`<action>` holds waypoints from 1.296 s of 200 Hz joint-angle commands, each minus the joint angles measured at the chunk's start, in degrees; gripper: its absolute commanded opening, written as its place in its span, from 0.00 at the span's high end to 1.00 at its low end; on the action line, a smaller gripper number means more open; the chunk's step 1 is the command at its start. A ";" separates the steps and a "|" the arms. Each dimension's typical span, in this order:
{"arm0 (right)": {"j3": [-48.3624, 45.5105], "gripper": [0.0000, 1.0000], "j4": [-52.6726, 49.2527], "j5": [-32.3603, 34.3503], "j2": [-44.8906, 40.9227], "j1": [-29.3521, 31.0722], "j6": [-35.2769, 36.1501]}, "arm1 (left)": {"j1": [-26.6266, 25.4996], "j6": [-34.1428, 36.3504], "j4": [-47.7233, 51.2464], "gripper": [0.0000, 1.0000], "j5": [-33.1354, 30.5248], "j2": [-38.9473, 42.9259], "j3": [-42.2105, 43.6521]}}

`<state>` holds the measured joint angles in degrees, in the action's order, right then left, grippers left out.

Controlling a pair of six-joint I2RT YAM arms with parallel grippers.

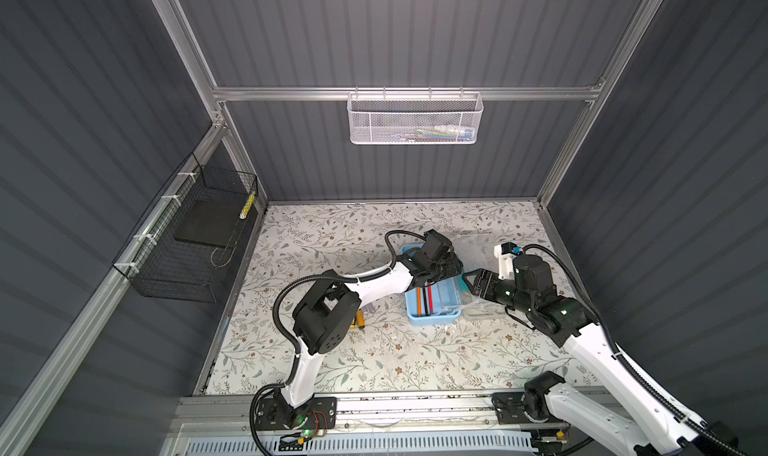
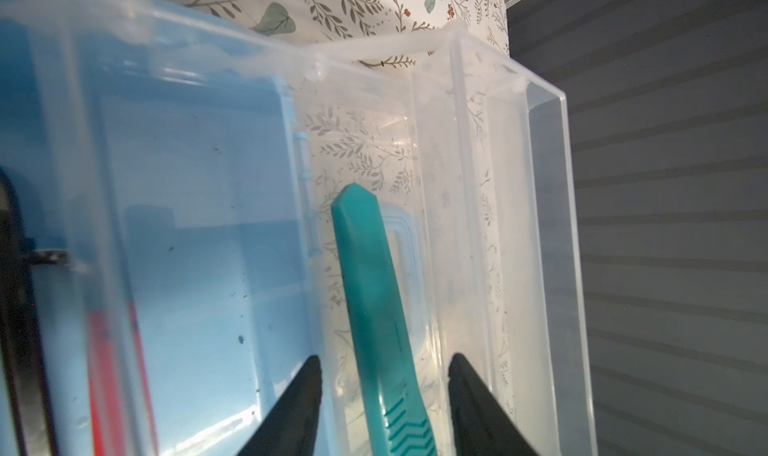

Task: Pack the tool kit
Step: 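Carry the teal knife into the box beside the hex keys, release, then withdraw the left gripper back over the remaining tools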

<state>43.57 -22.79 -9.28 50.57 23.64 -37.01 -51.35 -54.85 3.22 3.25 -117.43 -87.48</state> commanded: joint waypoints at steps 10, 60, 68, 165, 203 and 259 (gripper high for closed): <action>2.14 0.31 -1.04 -1.06 -0.54 -0.25 1.52 | -0.07 8.80 5.94 0.43 -6.65 7.49 -0.88; 6.00 0.33 -0.87 -5.09 3.09 0.70 2.21 | 2.02 23.22 18.68 0.33 -17.68 19.30 6.89; 6.45 0.33 -0.86 -5.03 3.76 1.45 2.30 | 3.03 24.02 20.18 0.33 -18.83 21.29 10.06; 9.93 0.31 4.91 -3.19 18.81 14.63 -1.60 | 19.69 24.45 26.78 0.34 -18.74 36.56 32.78; 10.71 0.32 6.05 -3.29 23.14 16.39 -2.16 | 24.83 26.88 25.19 0.36 -16.23 35.16 35.15; 10.30 0.33 7.71 -3.44 25.83 17.32 -3.68 | 27.10 27.99 21.51 0.40 -14.80 30.14 36.64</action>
<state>52.69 -16.56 -12.47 75.88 40.66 -39.62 -24.38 -28.62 26.15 -12.62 -85.08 -51.11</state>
